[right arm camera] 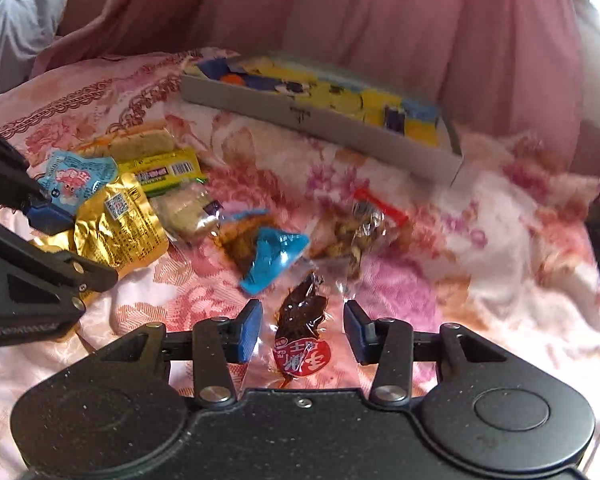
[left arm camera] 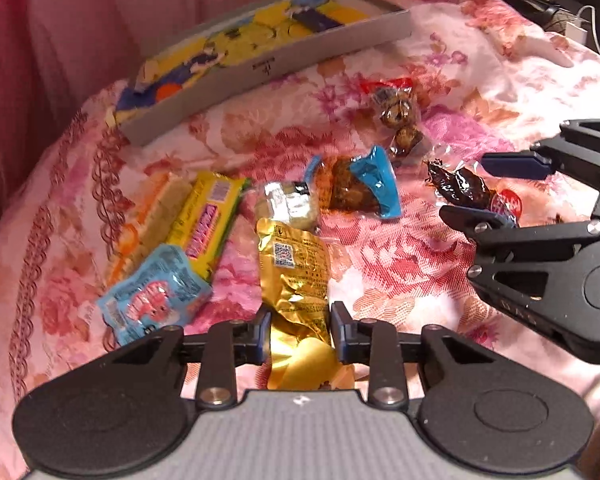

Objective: Organize snacks
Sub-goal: 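Grasp the gold wrapped pastry with the left gripper and lift it toward the tray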

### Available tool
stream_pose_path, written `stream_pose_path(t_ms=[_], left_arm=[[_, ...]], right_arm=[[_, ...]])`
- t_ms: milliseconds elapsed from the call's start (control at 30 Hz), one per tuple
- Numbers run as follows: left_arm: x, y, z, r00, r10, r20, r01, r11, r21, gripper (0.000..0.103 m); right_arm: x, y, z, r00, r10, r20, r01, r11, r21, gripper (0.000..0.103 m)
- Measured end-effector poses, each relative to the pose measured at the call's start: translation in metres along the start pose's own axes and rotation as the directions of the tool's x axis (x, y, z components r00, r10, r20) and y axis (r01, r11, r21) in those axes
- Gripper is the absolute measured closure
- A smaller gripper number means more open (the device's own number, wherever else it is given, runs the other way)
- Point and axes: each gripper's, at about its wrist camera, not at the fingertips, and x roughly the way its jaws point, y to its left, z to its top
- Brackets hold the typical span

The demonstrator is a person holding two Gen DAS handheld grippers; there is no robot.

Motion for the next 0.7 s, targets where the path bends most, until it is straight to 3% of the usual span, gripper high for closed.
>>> stream_pose_path(t_ms=[133, 267, 433, 700], left_arm=[[0.005, 0.000, -0.003, 1.000, -0.012, -0.022, 0.012, 1.000, 0.013, 0.071], [0.002, -0.001, -0.003, 1.000, 0.012, 0.013, -0.012, 1.000, 0.013, 0.071], [-0.009, -0.008, -0.003, 0.993, 0.067, 0.099, -0.076, 0.993, 0.087, 0.071], [-0.012, -0.004, -0.001, 0.988, 0.073, 0.136, -0.082, 0.995, 0.062, 0.072]], right_arm=[[0.005, 0.003, 0.000, 1.000, 0.012, -0.024, -0.012, 1.000, -0.019, 0.057], [0.002, 0.006, 0.000, 1.000, -0.016, -0.009, 0.016, 0.999, -0.035, 0.057], [-0.006, 0.020, -0.003, 0.994, -0.085, 0.061, 0.093, 0.985, -0.143, 0.057], [-0.017, 0.027, -0.001, 0.981, -0.124, 0.150, 0.154, 0.965, -0.210, 0.057]])
